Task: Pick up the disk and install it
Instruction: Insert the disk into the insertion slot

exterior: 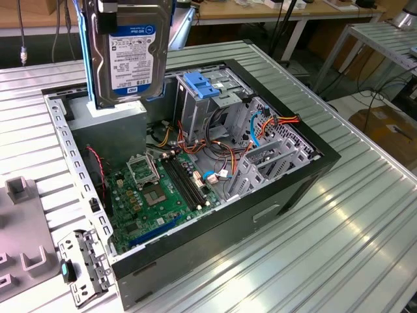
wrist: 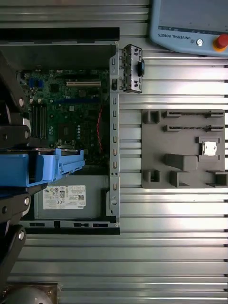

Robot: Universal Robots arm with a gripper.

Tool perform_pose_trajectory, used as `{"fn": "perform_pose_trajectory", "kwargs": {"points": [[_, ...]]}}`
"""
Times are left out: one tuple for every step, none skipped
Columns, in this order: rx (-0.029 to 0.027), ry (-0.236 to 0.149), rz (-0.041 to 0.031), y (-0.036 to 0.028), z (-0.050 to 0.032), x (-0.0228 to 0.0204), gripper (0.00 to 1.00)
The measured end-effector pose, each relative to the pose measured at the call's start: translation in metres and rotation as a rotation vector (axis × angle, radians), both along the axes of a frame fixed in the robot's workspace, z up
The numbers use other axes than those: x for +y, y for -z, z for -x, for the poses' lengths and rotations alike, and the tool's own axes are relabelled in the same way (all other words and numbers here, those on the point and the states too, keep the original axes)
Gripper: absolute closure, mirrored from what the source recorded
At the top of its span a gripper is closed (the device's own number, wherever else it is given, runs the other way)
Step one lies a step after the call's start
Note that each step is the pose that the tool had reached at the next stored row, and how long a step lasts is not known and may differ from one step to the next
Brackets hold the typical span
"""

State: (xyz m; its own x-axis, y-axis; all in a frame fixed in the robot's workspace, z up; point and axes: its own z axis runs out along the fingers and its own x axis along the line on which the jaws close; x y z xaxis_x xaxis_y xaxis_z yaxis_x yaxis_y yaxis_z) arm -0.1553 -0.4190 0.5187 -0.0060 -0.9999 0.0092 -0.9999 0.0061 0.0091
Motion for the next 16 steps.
{"fn": "perform_pose_trajectory", "kwargs": {"points": [[-0.0024,0.0,0.0001,0.0001,0.0,-0.0026,0.63],[-0.0072,0.0,0.0002,0.0003,0.0,-0.0043,0.63],[-0.0117,0.0,0.0,0.0006,0.0,-0.0055,0.63],[-0.016,0.0,0.0,0.001,0.0001,-0.0062,0.63],[-0.0221,0.0,-0.0001,0.0014,0.0,-0.0072,0.63],[-0.0245,0.0,0.0,0.0015,0.0,-0.0078,0.63],[-0.0265,0.0,0.0,0.0017,0.0,-0.0084,0.63],[-0.027,0.0,-0.0003,0.0019,0.0,-0.0087,0.63],[-0.0271,0.0,-0.0002,0.0019,0.0,-0.0089,0.63],[-0.0271,0.0,-0.0001,0.0019,-0.0002,-0.009,0.63],[-0.027,0.0,0.0,0.0019,-0.0003,-0.0091,0.63],[-0.0271,0.0,-0.0001,0.0021,-0.0003,-0.0095,0.63],[-0.0274,0.0,-0.0002,0.0024,-0.0003,-0.0099,0.63],[-0.0276,0.0,-0.0001,0.0026,-0.0003,-0.0103,0.63],[-0.0275,0.0,0.0,0.0026,-0.0004,-0.0106,0.63],[-0.0275,0.0,0.0001,0.0026,-0.0004,-0.0109,0.63]]}}
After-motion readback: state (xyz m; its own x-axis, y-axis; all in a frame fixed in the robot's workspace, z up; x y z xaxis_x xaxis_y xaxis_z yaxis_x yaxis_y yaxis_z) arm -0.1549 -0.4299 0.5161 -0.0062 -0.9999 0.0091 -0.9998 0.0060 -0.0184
